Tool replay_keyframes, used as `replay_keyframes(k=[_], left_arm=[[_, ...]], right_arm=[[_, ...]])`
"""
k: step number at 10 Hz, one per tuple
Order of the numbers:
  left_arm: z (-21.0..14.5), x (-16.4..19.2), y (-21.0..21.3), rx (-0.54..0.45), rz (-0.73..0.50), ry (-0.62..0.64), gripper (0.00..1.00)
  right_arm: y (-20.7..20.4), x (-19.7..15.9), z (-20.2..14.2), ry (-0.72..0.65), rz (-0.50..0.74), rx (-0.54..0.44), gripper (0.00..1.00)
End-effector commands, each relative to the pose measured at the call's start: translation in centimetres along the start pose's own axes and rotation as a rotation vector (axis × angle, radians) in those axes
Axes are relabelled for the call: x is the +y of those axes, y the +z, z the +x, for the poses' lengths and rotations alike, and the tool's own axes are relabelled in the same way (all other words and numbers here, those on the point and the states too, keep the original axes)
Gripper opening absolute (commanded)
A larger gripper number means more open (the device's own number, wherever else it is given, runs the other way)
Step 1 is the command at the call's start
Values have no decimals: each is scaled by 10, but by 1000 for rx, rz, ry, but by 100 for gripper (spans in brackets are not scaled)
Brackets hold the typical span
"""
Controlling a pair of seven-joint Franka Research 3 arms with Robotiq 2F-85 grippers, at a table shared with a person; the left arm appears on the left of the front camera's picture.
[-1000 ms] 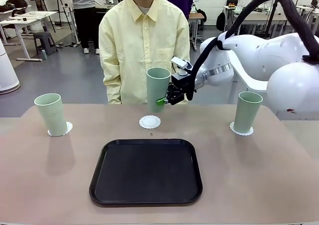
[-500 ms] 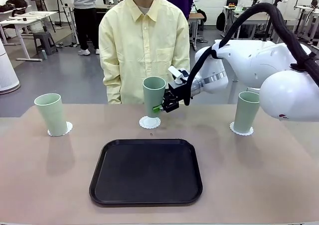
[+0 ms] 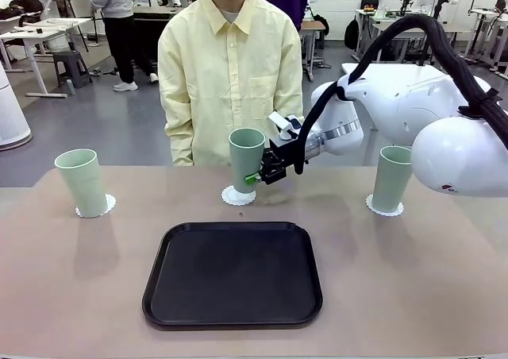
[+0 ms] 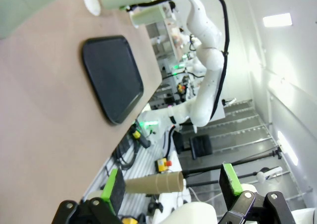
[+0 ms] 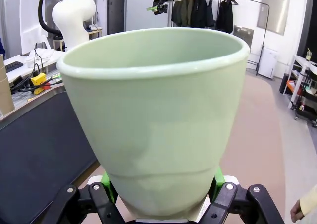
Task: Place coasters on the table and set cups on them.
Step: Take one Reusable plastic cup from the Flat Tray and place it on a coaster set by the human.
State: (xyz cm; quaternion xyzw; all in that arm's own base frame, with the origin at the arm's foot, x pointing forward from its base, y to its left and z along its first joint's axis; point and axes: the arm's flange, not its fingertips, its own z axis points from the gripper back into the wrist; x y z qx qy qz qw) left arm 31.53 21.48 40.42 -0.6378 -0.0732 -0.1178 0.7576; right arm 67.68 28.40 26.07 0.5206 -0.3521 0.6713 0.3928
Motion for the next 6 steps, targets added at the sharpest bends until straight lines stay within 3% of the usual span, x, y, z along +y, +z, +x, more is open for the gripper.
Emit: replay_keyframes(k=[1, 6], left_arm=[[-1, -3, 1, -6, -3, -4, 100], [-1, -3, 1, -6, -3, -4, 100]], right_arm=[[-1, 0, 2, 14, 1, 2, 81], [-14, -9, -11, -118, 22, 3, 81]])
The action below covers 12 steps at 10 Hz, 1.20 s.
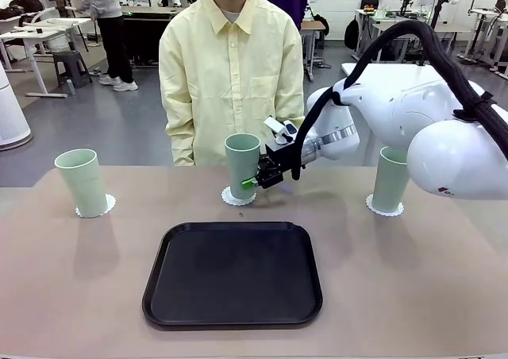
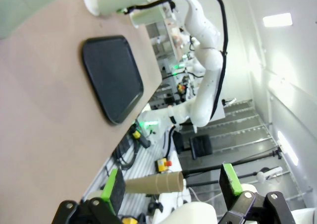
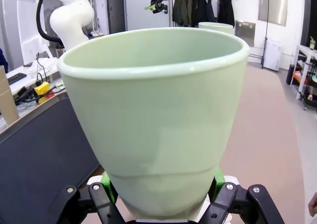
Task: Place coasters on the table and set cups on them.
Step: Take one Reusable plastic cup from the Flat Tray and place it on a coaster set by the human.
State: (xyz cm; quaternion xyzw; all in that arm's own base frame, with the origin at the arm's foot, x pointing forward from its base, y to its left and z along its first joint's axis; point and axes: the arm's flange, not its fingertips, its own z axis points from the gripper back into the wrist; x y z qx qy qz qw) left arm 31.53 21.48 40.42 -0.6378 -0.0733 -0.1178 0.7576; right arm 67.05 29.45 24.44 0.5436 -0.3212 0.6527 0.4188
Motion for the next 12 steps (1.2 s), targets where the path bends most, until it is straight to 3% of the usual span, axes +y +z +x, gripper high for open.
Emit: replay_keyframes(k=[1, 11, 12], left_arm=[[-1, -3, 1, -6, -3, -4, 100], [-1, -3, 1, -6, -3, -4, 100], [-1, -3, 1, -6, -3, -4, 100]], right_arm=[[1, -14, 2, -21, -3, 8, 81], [2, -29, -15, -74, -31, -12, 81], [1, -29, -15, -69, -26, -22, 100]])
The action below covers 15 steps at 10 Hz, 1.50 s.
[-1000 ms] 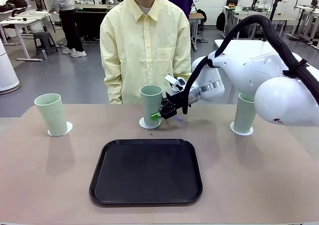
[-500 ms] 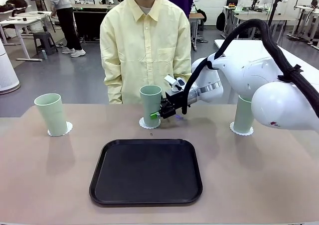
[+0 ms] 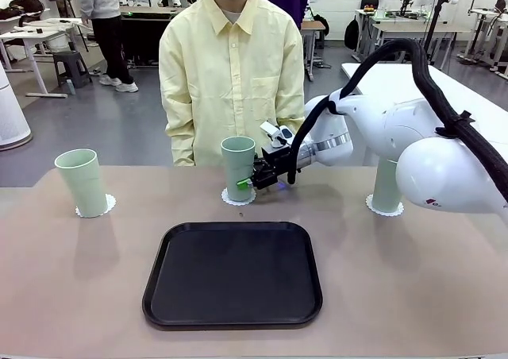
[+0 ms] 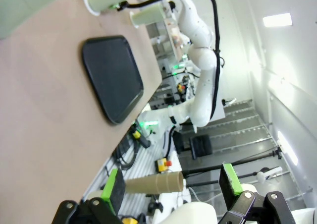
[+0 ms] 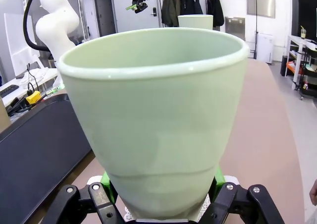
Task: Place coasters on the table and set cups on them.
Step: Take one Reusable plastic cup from the Flat Tray and place it on a coaster set by the human.
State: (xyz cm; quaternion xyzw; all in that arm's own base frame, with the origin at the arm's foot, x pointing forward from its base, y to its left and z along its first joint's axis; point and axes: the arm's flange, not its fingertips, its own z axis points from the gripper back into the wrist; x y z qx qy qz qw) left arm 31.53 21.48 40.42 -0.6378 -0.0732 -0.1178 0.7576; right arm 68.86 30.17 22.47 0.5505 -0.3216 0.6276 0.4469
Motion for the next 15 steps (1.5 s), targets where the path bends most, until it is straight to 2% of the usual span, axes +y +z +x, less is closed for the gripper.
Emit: replay_keyframes(k=[1, 8, 15], left_arm=[[-1, -3, 1, -6, -3, -4, 100], [-1, -3, 1, -6, -3, -4, 100], [-1, -3, 1, -6, -3, -4, 100]], right_arm=[[3, -8, 4, -4, 28, -4, 100], [17, -3, 11, 10, 83, 52, 100], [40, -17, 8, -8, -26, 45, 100]])
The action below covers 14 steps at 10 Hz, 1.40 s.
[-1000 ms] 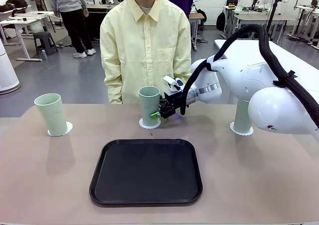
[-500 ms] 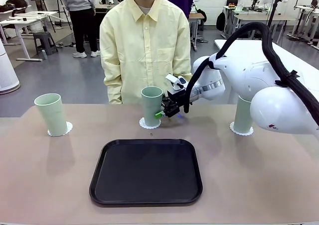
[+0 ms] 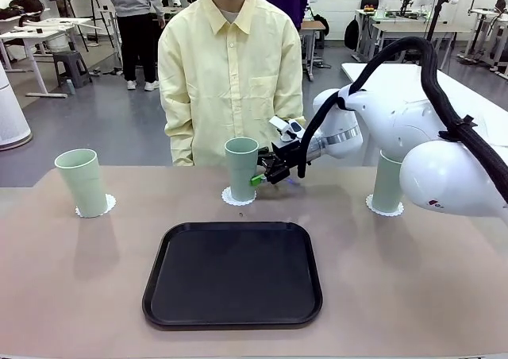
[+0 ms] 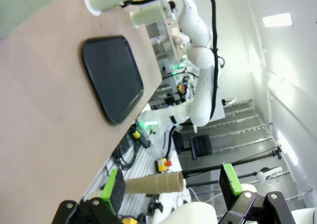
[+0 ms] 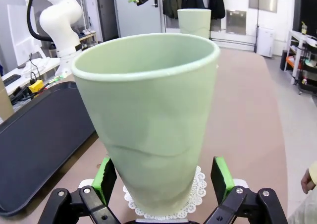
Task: Place coasters on the table and set cups on them.
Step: Take one Reusable plastic cup from the Flat Tray and place it on a coaster set by the human.
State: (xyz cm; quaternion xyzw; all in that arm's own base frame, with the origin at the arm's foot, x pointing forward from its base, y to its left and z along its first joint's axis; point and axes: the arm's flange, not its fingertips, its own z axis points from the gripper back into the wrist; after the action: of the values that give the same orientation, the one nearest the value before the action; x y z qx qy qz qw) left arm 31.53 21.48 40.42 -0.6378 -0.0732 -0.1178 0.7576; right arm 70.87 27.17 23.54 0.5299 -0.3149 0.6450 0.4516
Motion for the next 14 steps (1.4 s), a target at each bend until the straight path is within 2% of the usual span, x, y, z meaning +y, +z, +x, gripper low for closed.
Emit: replay_keyframes(k=[1, 9, 10, 12, 14], left_arm=[[-1, -3, 1, -6, -3, -4, 100], [-1, -3, 1, -6, -3, -4, 100], [-1, -3, 1, -6, -3, -4, 100], [-1, -3, 1, -6, -3, -4, 100], [-1, -3, 1, -6, -3, -4, 100]], right_arm=[[7, -12, 3, -31, -37, -3, 100], [43, 10, 38, 1, -154, 103, 100], [46, 17, 43, -10, -165, 142, 100], [57, 45, 86, -14, -213, 275, 100], [74, 87, 148, -74, -284, 437, 100]])
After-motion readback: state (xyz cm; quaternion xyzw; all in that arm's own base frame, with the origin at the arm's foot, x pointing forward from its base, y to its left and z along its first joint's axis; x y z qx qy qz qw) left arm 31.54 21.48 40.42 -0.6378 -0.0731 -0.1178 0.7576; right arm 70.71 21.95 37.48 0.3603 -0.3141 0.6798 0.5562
